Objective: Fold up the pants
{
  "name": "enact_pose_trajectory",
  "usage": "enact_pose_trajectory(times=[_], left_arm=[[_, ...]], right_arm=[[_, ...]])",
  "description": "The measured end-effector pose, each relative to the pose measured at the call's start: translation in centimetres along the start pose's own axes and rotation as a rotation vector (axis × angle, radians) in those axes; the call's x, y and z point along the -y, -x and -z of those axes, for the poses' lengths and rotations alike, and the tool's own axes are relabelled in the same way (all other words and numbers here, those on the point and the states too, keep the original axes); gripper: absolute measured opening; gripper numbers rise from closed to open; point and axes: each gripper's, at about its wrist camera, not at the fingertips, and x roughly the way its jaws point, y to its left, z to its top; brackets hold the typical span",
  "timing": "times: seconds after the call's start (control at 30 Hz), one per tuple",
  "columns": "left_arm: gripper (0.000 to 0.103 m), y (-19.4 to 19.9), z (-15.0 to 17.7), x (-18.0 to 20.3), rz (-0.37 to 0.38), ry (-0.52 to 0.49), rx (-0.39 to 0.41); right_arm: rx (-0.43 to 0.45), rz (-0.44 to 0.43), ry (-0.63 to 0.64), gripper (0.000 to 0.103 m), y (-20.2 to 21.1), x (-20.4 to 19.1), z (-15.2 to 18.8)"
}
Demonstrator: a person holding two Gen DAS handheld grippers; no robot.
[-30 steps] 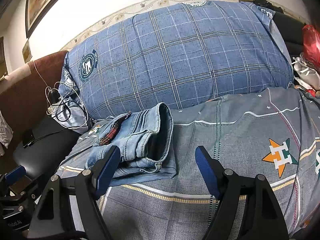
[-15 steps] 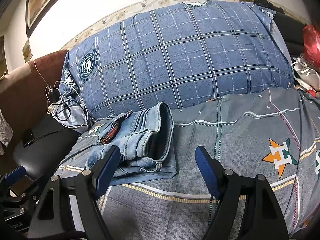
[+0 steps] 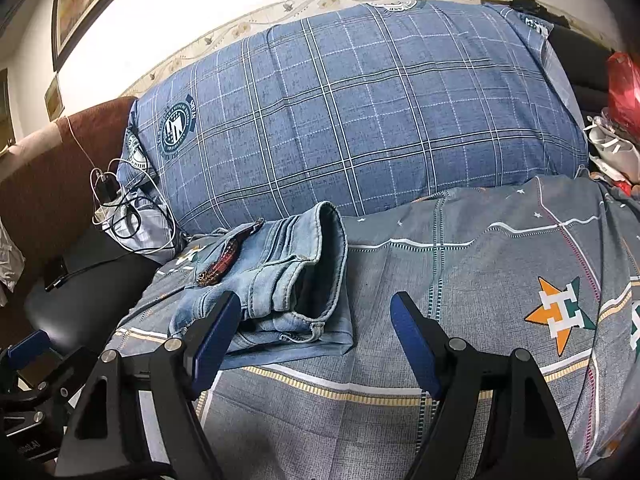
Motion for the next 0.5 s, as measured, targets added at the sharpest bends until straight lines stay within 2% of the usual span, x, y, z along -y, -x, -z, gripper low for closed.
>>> enact_pose_trajectory(times=[0.37,0.5], left_arm=[[0.102,0.23,0.0,0.55,0.0,-0.002,-0.003],[0.102,-0.02,-0.21,0.38,0.021,0.016,-0.018]], right_arm=[[0.001,-0.001,-0.002,0.078,0.05,0.25,-0.16],[0.001,-0.002,-0.003,0.078,0.09,0.28,-0.2]])
